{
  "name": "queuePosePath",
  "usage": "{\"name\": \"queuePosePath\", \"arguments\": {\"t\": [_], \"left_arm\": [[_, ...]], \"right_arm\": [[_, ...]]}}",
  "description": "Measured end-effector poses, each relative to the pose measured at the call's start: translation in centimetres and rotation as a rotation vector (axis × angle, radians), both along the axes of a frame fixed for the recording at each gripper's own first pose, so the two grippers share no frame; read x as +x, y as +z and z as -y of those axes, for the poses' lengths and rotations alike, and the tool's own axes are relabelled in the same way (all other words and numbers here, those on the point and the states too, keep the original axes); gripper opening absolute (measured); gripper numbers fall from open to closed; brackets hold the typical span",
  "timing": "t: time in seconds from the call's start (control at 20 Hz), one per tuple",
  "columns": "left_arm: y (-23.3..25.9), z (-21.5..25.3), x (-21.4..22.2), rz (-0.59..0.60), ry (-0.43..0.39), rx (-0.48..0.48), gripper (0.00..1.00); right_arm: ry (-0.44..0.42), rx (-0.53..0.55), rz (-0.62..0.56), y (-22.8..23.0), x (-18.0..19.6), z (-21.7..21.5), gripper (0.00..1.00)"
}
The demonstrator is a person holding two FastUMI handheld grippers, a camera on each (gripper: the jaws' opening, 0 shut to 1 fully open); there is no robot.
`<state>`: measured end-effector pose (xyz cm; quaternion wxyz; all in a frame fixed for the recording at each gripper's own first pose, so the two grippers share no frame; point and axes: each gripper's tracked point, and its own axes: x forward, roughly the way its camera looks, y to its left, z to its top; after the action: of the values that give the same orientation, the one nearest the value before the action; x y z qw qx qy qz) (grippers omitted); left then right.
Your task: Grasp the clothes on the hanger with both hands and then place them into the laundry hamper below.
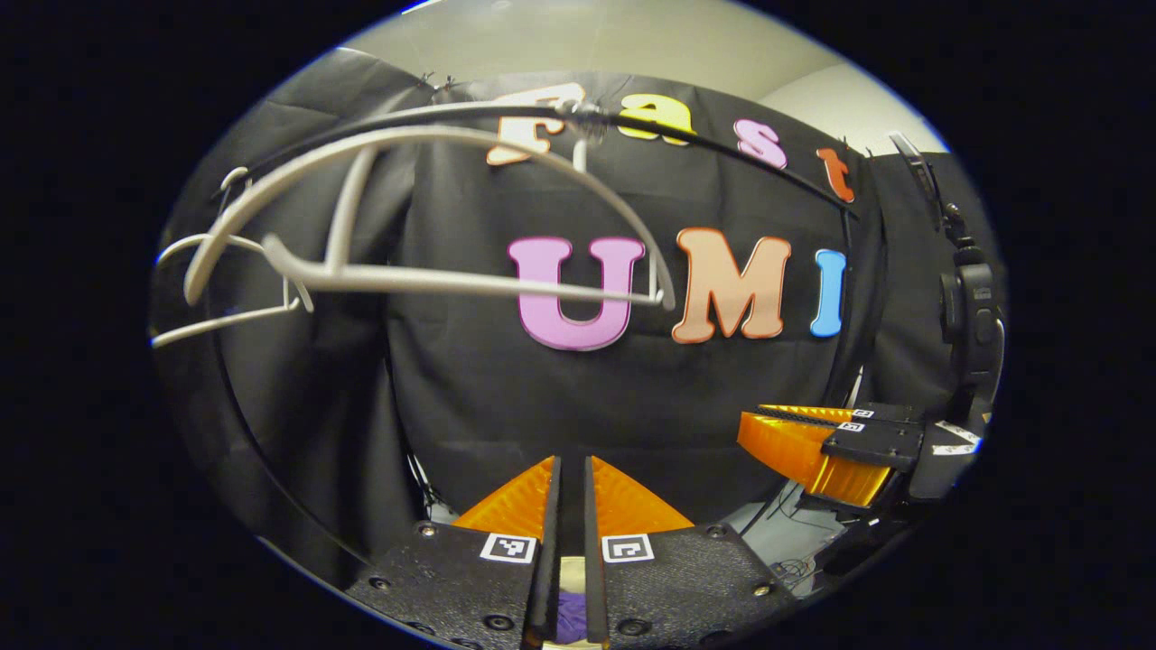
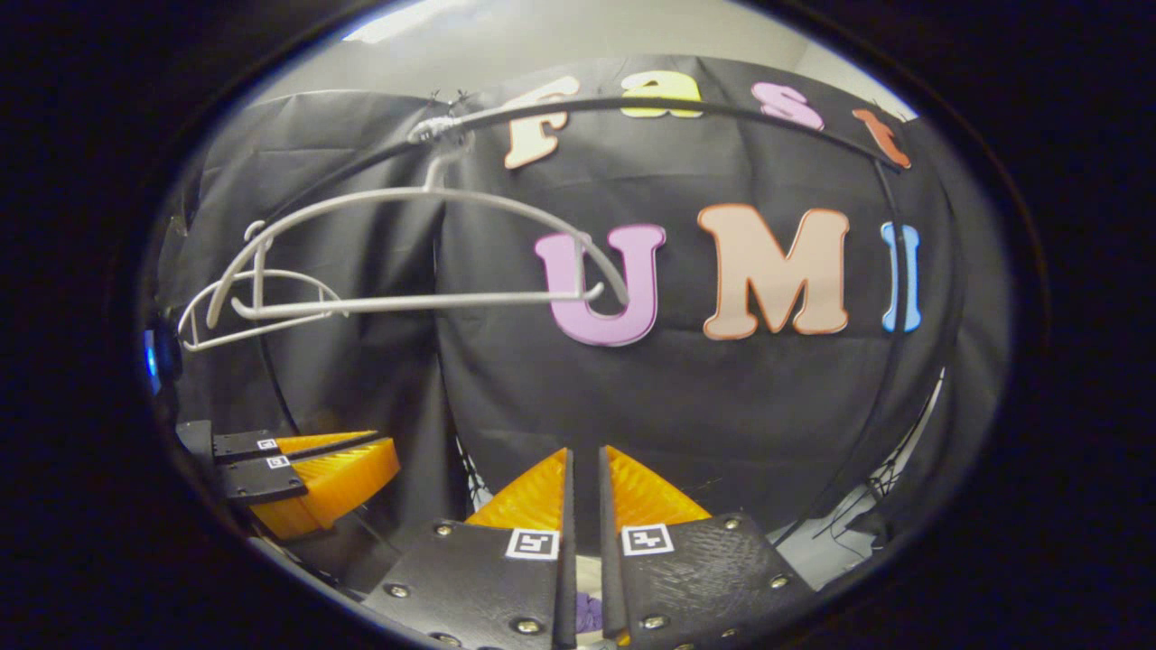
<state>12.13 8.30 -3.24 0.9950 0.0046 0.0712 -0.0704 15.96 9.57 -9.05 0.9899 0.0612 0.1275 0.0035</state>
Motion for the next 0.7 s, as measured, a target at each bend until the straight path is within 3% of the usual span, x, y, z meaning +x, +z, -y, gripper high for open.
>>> {"name": "queuePosePath", "arguments": {"t": [0.05, 0.1, 0.15, 0.2, 0.3, 0.35, 0.4, 0.65, 0.7], "left_arm": [[1.2, 0.3, -0.2, 0.029, -0.01, -0.001, 0.13], [2.2, 0.4, -0.6, 0.05, -0.014, 0.002, 0.05], [2.9, 0.6, -1.4, 0.063, -0.025, 0.001, 0.11], [3.9, 0.6, -2.0, 0.078, -0.037, -0.004, 0.18], [5.4, 1.0, -2.8, 0.099, -0.049, -0.011, 0.32], [6.1, 1.3, -3.3, 0.112, -0.062, -0.026, 0.43], [6.6, 1.5, -3.8, 0.122, -0.069, -0.038, 0.54], [9.4, 2.0, -5.3, 0.174, -0.069, -0.021, 0.92], [9.9, 2.2, -5.5, 0.184, -0.063, -0.014, 0.92]], "right_arm": [[-0.015, -0.002, 0.021, 1.1, -0.5, 0.2, 0.11], [-0.027, -0.003, 0.036, 2.1, -0.8, 0.4, 0.11], [-0.039, -0.003, 0.052, 2.9, -1.5, 0.6, 0.2], [-0.048, -0.005, 0.07, 3.9, -2.2, 0.5, 0.12], [-0.066, -0.026, 0.104, 5.6, -3.4, 0.8, 0.17], [-0.074, -0.037, 0.121, 6.5, -3.8, 0.9, 0.3], [-0.076, -0.042, 0.135, 7.3, -4.4, 0.9, 0.34], [-0.105, -0.05, 0.199, 10.3, -6.3, 1.9, 0.74], [-0.103, -0.052, 0.207, 10.4, -6.7, 2.2, 0.75]]}}
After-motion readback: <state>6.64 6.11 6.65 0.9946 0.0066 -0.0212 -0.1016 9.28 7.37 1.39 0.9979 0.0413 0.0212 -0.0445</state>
